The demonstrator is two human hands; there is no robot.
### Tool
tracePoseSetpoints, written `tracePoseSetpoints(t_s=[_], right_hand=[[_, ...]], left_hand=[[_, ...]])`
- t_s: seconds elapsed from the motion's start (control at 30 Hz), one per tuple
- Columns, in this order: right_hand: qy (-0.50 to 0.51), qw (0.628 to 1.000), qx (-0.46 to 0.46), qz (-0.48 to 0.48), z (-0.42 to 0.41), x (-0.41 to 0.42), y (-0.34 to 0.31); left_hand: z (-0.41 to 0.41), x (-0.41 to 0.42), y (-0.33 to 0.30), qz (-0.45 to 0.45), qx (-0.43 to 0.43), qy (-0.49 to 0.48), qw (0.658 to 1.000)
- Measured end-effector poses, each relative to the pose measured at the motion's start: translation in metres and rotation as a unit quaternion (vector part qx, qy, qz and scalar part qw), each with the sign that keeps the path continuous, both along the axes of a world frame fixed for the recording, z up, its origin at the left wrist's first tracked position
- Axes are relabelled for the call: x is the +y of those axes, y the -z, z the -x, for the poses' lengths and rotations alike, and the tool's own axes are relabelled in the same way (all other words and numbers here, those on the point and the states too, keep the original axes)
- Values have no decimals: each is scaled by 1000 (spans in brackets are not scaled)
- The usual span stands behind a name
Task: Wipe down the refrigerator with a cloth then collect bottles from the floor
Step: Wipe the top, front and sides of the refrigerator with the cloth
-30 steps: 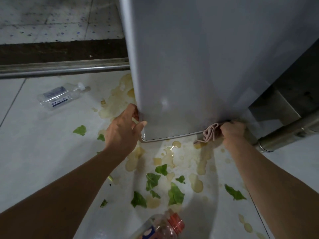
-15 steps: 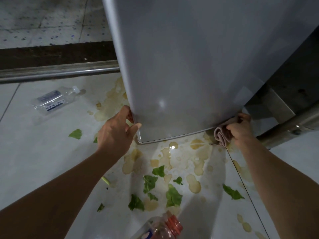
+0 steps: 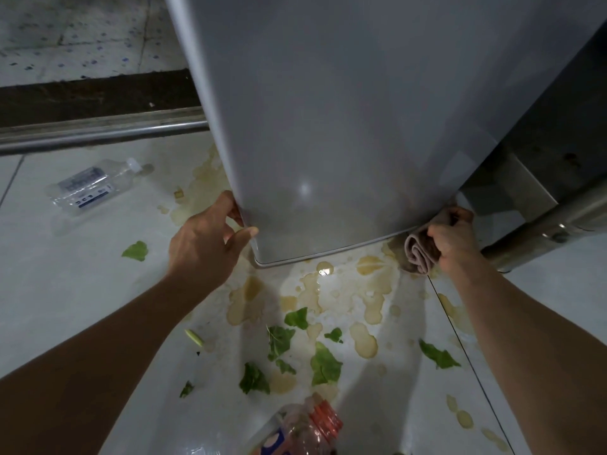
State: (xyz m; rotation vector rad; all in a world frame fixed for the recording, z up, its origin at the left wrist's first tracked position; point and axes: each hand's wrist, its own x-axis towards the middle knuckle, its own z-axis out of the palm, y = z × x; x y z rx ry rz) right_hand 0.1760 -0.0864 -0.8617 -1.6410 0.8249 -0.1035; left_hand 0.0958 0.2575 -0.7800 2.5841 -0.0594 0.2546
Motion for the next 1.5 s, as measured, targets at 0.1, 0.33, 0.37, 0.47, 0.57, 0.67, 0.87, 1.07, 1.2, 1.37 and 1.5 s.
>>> tracePoseSetpoints(t_s=[0.1,0.33,0.37,0.47,0.57,0.67,0.87,1.07,1.2,1.37,1.5], right_hand=[[-3,1000,6,2,1,-2,-2],[-25,999,27,-13,-9,-12,-7],[-32,999,33,-11,-9,-14,-7],[-33,998,40,-19,-9,-13,-9],[-21,999,38,-28,-5,-8,-5],[-7,999,20,-41,5,1,-4],[99,990,-64,-79,7,22,4],[150,983,-53,-89,8,29,7],[179,976,-44,-118,15,41,2],[212,969,-56,-110,26,82,-7],[213,975,-35,-51,40,125,-10]], left_hand=[[1,-1,0,-2,-7,-8,1000],[2,-1,-1,-3,-10,-5,1000],[2,-1,-1,-2,-11,-5,1000],[1,0,-1,-7,-7,-3,1000],[4,6,-2,-6,-5,-7,1000],[7,13,-4,-16,-13,-3,1000],[5,13,-6,-4,15,-19,1000],[3,16,-5,1,17,-7,1000],[2,18,-3,5,10,2,1000],[3,17,-3,14,7,6,1000],[3,17,-4,38,13,3,999]])
